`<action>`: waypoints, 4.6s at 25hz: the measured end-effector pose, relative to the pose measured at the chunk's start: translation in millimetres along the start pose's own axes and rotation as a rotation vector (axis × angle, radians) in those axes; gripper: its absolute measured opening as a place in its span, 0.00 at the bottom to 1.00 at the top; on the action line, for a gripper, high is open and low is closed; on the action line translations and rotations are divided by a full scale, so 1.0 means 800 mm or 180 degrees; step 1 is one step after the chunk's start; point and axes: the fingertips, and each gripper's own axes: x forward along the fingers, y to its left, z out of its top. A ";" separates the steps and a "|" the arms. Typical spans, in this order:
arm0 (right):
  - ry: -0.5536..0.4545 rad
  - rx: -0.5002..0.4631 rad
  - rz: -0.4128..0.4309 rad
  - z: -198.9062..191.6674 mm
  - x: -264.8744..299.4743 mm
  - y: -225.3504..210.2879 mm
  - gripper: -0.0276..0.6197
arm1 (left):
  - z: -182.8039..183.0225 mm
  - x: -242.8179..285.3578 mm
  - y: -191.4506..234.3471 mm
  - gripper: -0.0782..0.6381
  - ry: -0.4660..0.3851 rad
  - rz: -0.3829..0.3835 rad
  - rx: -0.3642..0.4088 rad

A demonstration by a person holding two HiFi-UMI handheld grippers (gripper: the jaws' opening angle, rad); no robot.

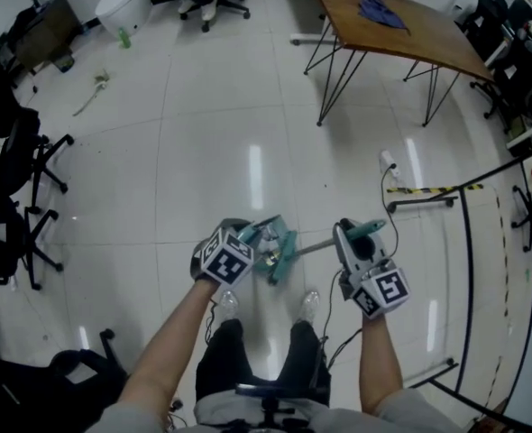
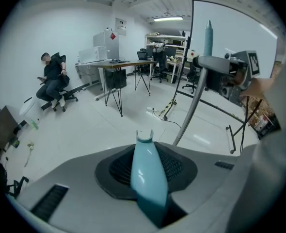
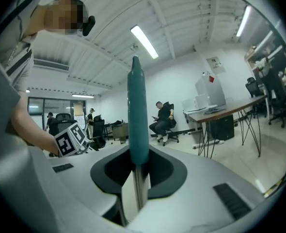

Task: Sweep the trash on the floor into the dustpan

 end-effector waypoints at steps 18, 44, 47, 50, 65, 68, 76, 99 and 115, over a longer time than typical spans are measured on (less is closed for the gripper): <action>0.0038 -0.0283 -0.0441 0.033 -0.034 -0.125 0.14 | 0.089 0.122 -0.045 0.26 -0.0174 -0.0023 0.0084; -0.0025 -0.0258 -0.0312 0.057 -0.023 -0.123 0.14 | 0.086 0.123 -0.042 0.26 -0.0103 -0.0052 -0.0004; -0.0030 -0.0295 -0.0215 0.063 -0.016 -0.119 0.14 | 0.086 0.123 -0.042 0.26 -0.0064 -0.0097 -0.0027; -0.0089 -0.0403 -0.0078 0.074 0.004 -0.104 0.14 | 0.087 0.115 -0.048 0.35 -0.0083 -0.0382 -0.0114; -0.0093 -0.0697 -0.0157 0.064 0.110 -0.011 0.14 | 0.068 0.064 0.036 0.28 -0.0779 -0.1565 0.0607; -0.0117 -0.0691 -0.0208 0.060 0.118 0.000 0.14 | 0.040 0.090 0.019 0.30 -0.0600 -0.1835 0.1085; -0.0176 -0.0634 -0.0229 0.059 0.134 0.019 0.14 | 0.032 0.139 -0.029 0.49 -0.0552 -0.2406 0.1739; -0.0276 -0.0269 -0.0078 0.061 0.131 0.029 0.15 | 0.065 0.140 -0.084 0.45 -0.0677 -0.2861 0.2283; -0.0197 -0.0216 -0.0298 0.060 0.128 0.027 0.32 | 0.049 0.142 -0.062 0.52 -0.0404 -0.2709 0.1771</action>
